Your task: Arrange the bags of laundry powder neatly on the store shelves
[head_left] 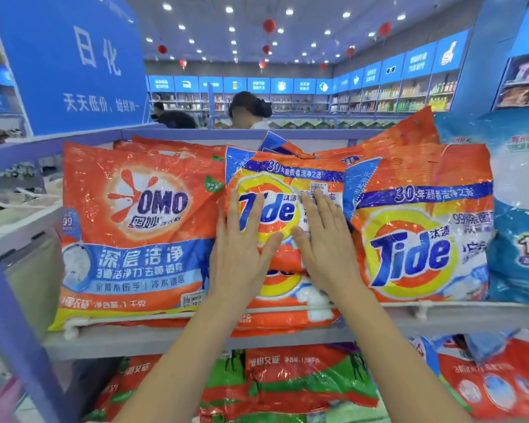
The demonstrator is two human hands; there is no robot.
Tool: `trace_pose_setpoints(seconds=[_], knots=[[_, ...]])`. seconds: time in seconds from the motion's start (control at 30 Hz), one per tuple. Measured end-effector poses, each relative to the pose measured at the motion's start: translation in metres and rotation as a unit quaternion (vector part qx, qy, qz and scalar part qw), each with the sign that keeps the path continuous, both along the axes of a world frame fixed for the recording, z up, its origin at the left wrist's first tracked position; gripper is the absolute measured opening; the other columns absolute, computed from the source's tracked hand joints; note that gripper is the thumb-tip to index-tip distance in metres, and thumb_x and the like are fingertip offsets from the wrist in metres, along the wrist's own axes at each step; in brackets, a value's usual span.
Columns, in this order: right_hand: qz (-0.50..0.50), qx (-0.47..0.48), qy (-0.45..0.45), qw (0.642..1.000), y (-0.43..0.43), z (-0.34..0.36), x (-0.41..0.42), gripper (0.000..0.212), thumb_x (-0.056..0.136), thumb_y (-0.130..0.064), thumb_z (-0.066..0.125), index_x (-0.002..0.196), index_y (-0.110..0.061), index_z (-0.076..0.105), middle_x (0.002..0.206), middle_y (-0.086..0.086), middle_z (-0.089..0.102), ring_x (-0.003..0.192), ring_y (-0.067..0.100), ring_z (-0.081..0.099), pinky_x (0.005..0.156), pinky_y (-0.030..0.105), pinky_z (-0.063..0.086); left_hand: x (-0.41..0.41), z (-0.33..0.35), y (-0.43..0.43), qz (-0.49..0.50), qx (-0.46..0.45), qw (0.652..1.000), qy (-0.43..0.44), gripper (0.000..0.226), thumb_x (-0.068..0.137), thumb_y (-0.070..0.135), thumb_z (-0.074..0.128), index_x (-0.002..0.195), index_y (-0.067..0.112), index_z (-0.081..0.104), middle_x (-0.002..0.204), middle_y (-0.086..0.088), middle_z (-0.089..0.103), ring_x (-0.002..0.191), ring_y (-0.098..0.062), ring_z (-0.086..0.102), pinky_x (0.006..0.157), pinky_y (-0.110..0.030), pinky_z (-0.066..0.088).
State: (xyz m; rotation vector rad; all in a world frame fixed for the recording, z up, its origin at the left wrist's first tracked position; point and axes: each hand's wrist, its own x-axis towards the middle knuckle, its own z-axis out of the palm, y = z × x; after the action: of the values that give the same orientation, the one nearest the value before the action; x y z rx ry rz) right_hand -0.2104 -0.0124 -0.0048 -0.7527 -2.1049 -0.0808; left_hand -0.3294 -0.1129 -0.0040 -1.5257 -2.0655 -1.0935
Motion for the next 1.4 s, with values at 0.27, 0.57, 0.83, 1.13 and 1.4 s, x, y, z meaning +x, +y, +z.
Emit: trace_pose_setpoints(seconds=[0.27, 0.57, 0.83, 1.13, 1.4], knots=[[-0.029, 0.028, -0.015, 0.999, -0.009, 0.004, 0.001, 0.067, 0.094, -0.055, 0.016, 0.145, -0.013, 0.029, 0.152, 0.015, 0.027, 0.141, 0.029, 0.023, 0.116, 0.038, 0.011, -0.015, -0.004, -0.007, -0.098, 0.059, 0.993, -0.032, 0.055, 0.093, 0.046, 0.024, 0.144, 0.032, 0.010, 0.158, -0.001, -0.003, 0.143, -0.015, -0.012, 0.113, -0.028, -0.005], [0.019, 0.034, 0.284, 0.958, -0.078, -0.008, 0.099, 0.024, 0.091, -0.017, 0.044, 0.097, -0.003, 0.062, 0.089, -0.001, 0.056, 0.083, 0.013, 0.049, 0.078, 0.031, 0.037, 0.029, -0.045, -0.104, -0.091, 0.223, 0.968, -0.075, 0.032, 0.092, 0.029, 0.041, 0.122, 0.018, 0.046, 0.132, 0.008, 0.038, 0.127, -0.006, 0.035, 0.103, -0.032, 0.036], [-0.097, -0.173, 0.194, 0.961, -0.093, -0.154, 0.162, 0.035, 0.086, -0.033, 0.039, 0.089, -0.009, 0.064, 0.073, -0.002, 0.059, 0.070, 0.027, 0.056, 0.066, 0.033, 0.040, 0.052, -0.159, -0.124, -0.096, 0.043, 0.990, -0.089, 0.027, 0.087, 0.023, 0.042, 0.098, 0.006, 0.060, 0.098, -0.008, 0.061, 0.098, -0.006, 0.045, 0.094, -0.007, 0.030], [-0.030, -0.215, -0.047, 0.975, -0.024, -0.175, 0.102, 0.036, 0.085, -0.029, 0.058, 0.112, -0.005, 0.063, 0.100, 0.017, 0.067, 0.095, 0.033, 0.060, 0.078, 0.037, 0.047, 0.057, -0.174, -0.047, -0.002, -0.176, 0.984, -0.023, 0.064, 0.092, 0.049, 0.032, 0.140, 0.006, 0.037, 0.142, -0.018, 0.040, 0.131, -0.036, 0.037, 0.110, -0.044, 0.028], [0.075, -0.272, 0.033, 0.959, -0.014, -0.191, 0.071, 0.038, 0.078, -0.034, 0.061, 0.108, -0.013, 0.070, 0.109, 0.006, 0.070, 0.104, 0.023, 0.064, 0.096, 0.045, 0.045, 0.052, -0.198, -0.029, 0.032, -0.172, 0.984, 0.032, 0.069, 0.091, 0.049, 0.028, 0.136, -0.001, 0.041, 0.137, -0.024, 0.046, 0.130, -0.038, 0.039, 0.110, -0.045, 0.029]])
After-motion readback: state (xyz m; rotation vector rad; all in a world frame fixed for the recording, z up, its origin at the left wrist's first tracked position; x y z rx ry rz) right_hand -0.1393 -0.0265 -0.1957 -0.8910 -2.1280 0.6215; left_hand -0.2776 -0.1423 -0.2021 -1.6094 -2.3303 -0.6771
